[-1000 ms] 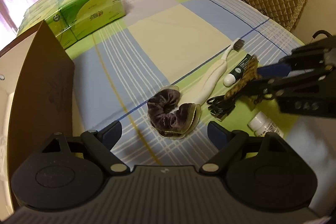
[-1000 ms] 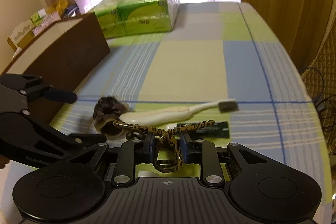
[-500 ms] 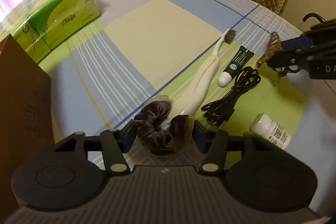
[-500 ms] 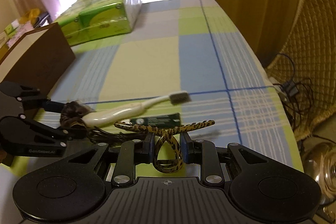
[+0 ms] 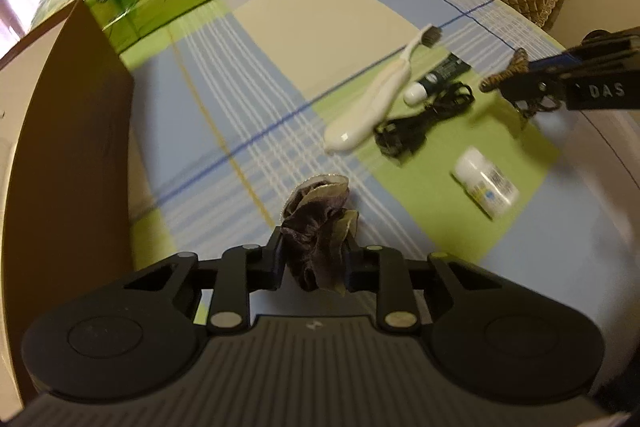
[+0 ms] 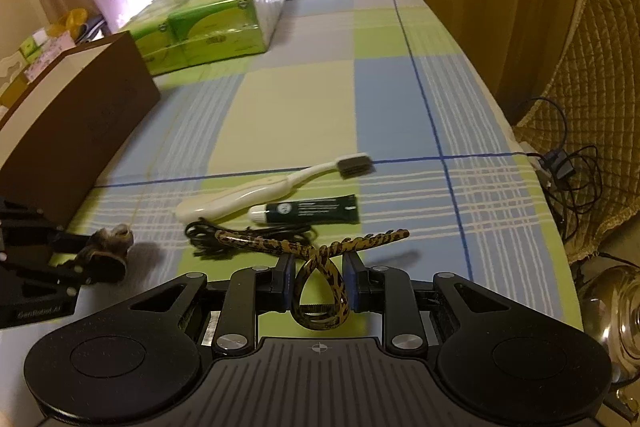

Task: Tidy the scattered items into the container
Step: 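Carry the scrunchie and hair tie into the box and release both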

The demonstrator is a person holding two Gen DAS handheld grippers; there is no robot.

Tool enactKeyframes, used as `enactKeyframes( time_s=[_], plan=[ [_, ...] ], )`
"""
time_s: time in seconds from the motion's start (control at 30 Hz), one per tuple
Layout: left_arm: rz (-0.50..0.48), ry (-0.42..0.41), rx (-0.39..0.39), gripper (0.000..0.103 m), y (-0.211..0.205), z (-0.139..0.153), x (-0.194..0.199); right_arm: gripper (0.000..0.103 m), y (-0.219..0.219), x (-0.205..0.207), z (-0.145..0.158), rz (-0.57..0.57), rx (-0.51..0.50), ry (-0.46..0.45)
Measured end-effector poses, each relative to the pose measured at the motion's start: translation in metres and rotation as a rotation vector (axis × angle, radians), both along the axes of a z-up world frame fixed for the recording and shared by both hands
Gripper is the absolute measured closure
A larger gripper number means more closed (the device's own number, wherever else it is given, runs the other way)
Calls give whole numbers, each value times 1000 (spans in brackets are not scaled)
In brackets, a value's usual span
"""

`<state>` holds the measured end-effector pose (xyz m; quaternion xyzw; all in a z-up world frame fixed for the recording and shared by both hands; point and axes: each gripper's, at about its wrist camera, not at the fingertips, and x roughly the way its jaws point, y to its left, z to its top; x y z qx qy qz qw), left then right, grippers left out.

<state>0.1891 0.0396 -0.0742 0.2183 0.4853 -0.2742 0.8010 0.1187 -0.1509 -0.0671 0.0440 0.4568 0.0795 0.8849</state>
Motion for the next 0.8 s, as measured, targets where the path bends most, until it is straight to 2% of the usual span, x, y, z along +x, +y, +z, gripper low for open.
enactKeyframes(
  time_s=[0.17,0.53,0.8],
  plan=[
    [8,-9,-23,81,6,13,-17,76,10,-8,7,27,-12,10],
    [20,-116,-139,81,23,71,-38,76,36,-31,40,93,-24,-20],
    [59,-152,-169,81,57,96,-58,76,73,-47,58,162,16,-23]
  ],
)
